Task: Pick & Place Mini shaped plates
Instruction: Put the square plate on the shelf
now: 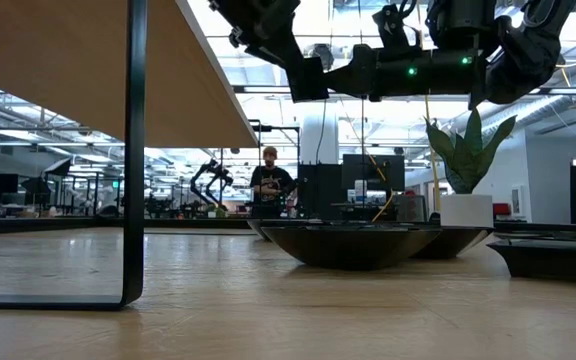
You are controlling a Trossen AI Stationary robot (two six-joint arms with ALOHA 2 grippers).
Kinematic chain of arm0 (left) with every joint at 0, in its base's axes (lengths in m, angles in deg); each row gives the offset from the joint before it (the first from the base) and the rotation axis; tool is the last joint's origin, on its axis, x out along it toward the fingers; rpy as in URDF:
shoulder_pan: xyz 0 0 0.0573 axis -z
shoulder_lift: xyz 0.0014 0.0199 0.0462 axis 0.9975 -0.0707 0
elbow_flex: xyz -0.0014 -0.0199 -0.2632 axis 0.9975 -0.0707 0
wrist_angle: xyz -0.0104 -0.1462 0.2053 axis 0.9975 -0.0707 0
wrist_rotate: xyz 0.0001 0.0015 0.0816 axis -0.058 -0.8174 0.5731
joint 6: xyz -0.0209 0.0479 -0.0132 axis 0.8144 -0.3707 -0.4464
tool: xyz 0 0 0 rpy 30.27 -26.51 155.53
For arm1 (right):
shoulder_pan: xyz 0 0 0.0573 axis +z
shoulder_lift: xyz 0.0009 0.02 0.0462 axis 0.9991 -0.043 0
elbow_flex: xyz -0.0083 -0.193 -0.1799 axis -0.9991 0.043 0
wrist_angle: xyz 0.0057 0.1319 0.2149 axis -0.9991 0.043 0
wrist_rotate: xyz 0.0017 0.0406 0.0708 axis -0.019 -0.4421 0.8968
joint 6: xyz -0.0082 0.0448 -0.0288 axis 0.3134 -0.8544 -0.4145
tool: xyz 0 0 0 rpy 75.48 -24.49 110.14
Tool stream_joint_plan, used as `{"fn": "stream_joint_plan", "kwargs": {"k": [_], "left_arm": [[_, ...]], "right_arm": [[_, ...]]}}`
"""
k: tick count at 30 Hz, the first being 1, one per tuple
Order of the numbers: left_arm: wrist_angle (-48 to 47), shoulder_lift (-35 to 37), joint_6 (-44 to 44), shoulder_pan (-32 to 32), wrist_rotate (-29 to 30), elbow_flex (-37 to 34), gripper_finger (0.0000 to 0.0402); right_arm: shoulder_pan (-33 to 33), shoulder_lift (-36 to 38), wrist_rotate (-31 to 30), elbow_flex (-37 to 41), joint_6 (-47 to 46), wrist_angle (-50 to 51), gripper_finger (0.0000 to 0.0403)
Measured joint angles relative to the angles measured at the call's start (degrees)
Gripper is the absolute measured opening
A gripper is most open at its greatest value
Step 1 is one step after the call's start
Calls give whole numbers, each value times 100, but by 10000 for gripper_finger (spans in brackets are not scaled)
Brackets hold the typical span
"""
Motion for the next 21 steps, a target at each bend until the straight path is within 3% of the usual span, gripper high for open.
{"fn": "stream_joint_plan", "kwargs": {"k": [3,10,16,21], "left_arm": [[-28,0,16,-56,-6,0,158],[-47,0,-56,-89,-221,-2,18],[-86,39,-154,-36,-40,-7,18],[-265,473,-243,86,418,-9,10]], "right_arm": [[56,0,-29,0,76,-1,0],[124,2,-22,0,192,-92,0],[127,7,24,0,280,-1,11],[234,7,63,4,392,132,85]]}}
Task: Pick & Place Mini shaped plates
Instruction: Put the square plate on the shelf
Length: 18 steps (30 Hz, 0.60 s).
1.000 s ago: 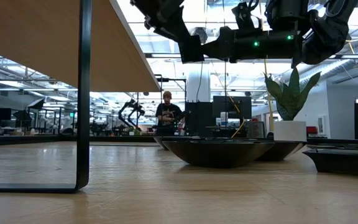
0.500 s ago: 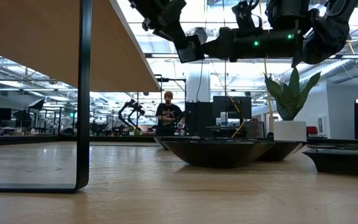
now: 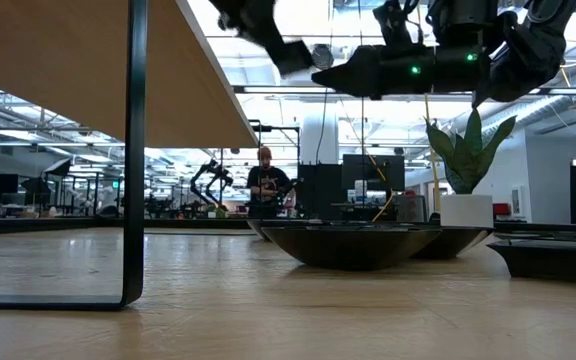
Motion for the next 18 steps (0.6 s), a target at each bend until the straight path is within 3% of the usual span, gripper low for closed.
{"fn": "stream_joint_plan", "kwargs": {"k": [5,9,14,18], "left_arm": [[-702,624,353,117,297,13,6],[-1771,1027,1162,-28,-202,13,11],[-2716,1046,1904,-337,-1357,1,6],[-2747,775,1946,-387,-1631,12,11]], "right_arm": [[123,42,-40,2,-17,-45,174],[126,35,-62,2,-43,-21,217],[124,36,-66,2,-56,-79,230],[122,36,-68,1,-56,-130,222]]}}
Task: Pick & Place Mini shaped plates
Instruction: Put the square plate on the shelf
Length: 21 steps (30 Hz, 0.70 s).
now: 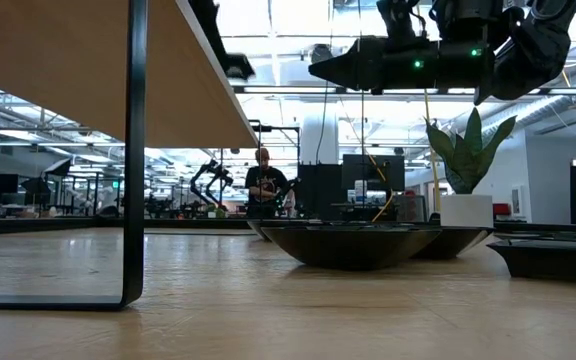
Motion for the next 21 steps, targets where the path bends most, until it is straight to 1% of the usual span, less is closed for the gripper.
{"fn": "stream_joint_plan", "kwargs": {"k": [2,6,10,14,18,21], "left_arm": [[-33,-198,10,-1,-21,-8,7],[-153,-452,63,8,-270,-8,9],[-509,-655,308,27,-93,-10,12],[-612,-702,375,3,-4,-10,7],[-620,-701,383,3,0,-10,37],[-768,-701,604,5,71,-10,67]], "right_arm": [[-1,1,0,1,0,0,217],[-2,1,-2,1,-2,62,213],[-2,0,-5,0,-2,98,212],[-2,1,-4,1,-2,92,212],[-2,1,-7,0,-2,90,212],[-2,-1,-6,1,-2,90,212]]}}
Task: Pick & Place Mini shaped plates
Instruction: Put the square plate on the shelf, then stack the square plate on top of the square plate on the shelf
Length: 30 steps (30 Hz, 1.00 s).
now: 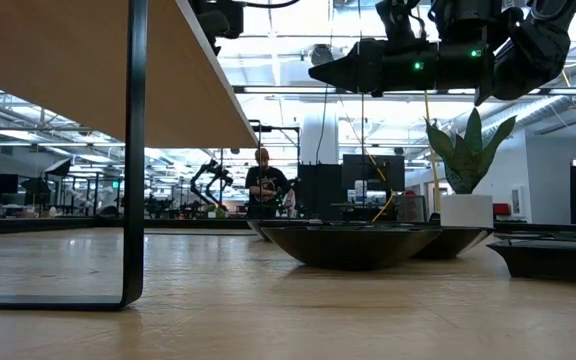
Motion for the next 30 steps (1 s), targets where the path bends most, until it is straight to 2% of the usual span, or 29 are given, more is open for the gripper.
{"fn": "stream_joint_plan", "kwargs": {"k": [6,9,14,16,19,23,26,30], "left_arm": [[-150,0,161,-2,341,0,122],[-134,130,7,30,698,0,147],[289,727,-264,255,1508,0,178],[510,1053,-465,411,1646,-4,184],[979,1561,-687,633,1649,-279,186],[1938,2393,-792,917,1625,-1306,186],[2770,3084,-809,1099,1619,-2328,186],[3926,3946,-999,1328,1413,-3419,186]], "right_arm": [[0,2,0,-2,0,0,212],[0,2,0,-2,0,2,212],[0,2,-3,-2,0,10,212],[0,4,-3,-2,0,51,212],[0,8,-5,-8,-18,146,212],[12,45,-1,-7,-285,404,212],[118,375,3,-54,-653,1304,212],[463,1108,12,-577,-1358,4232,212]]}}
